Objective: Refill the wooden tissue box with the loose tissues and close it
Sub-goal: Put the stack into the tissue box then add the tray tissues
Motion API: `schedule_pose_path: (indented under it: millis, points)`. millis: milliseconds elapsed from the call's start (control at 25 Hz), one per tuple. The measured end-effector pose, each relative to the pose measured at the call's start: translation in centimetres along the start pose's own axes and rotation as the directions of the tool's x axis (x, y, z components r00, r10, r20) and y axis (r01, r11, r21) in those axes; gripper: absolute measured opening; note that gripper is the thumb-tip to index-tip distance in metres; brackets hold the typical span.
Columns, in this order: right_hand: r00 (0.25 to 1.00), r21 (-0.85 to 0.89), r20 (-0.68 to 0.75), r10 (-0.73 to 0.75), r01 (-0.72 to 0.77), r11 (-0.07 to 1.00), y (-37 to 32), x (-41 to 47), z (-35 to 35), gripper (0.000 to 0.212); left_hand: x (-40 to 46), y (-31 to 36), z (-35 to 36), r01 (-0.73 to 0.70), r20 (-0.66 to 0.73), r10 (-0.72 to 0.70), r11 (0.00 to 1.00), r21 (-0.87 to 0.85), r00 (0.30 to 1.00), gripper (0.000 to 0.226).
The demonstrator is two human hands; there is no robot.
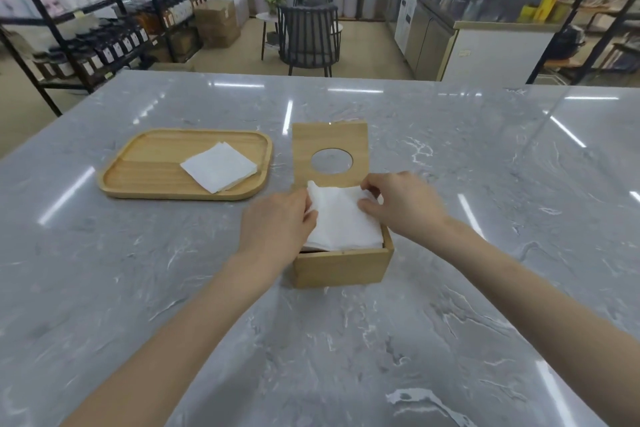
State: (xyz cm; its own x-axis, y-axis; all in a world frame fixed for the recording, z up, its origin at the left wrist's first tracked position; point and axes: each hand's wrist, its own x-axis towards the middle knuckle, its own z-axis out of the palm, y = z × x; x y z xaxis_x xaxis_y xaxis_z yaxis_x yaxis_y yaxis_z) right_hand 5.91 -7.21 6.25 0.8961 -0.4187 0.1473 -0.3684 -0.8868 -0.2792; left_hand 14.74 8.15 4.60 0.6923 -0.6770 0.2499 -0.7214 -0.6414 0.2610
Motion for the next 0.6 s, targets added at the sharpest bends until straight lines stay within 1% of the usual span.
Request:
schedule_pose_path:
  millis: [120, 200, 280, 360, 480, 560, 600]
  points:
    - [0.999, -0.138, 0.011, -0.031, 0.032, 0.99, -0.2, 0.1, 0.1, 0.02, 0.2, 0.3, 0.2, -0.095, 0.062, 0.087, 0.985, 0.146, 0.994, 0.02]
    - [0.998, -0.185, 0.055, -0.04, 0.05, 0.981, -0.6, 0.3, -0.1, 0.019, 0.2, 0.6, 0.3, -0.129, 0.126, 0.104, 0.968, 0.216, 0.987, 0.027]
    - [0.994, -0.244, 0.095, -0.052, 0.074, 0.967, -1.0, 0.5, -0.2, 0.017, 0.4, 0.8, 0.3, -0.154, 0.193, 0.105, 0.953, 0.262, 0.976, 0.029]
    - [0.99, -0.3, 0.131, -0.052, 0.09, 0.95, -1.5, 0.6, -0.1, 0.016, 0.6, 0.9, 0.3, -0.169, 0.25, 0.098, 0.945, 0.281, 0.963, 0.026]
    - [0.983, -0.339, 0.178, -0.051, 0.11, 0.934, -1.9, 0.7, 0.6, 0.016, 1.0, 1.1, 0.2, -0.186, 0.309, 0.092, 0.939, 0.289, 0.947, 0.022]
    - [0.986, -0.345, 0.161, -0.051, 0.105, 0.933, -1.8, 0.8, 1.0, 0.014, 1.2, 1.1, 0.2, -0.175, 0.326, 0.075, 0.941, 0.289, 0.942, 0.024]
    - [0.988, -0.348, 0.149, -0.048, 0.098, 0.932, -1.7, 0.8, 1.2, 0.022, 1.2, 1.1, 0.3, -0.165, 0.325, 0.066, 0.943, 0.288, 0.943, 0.024]
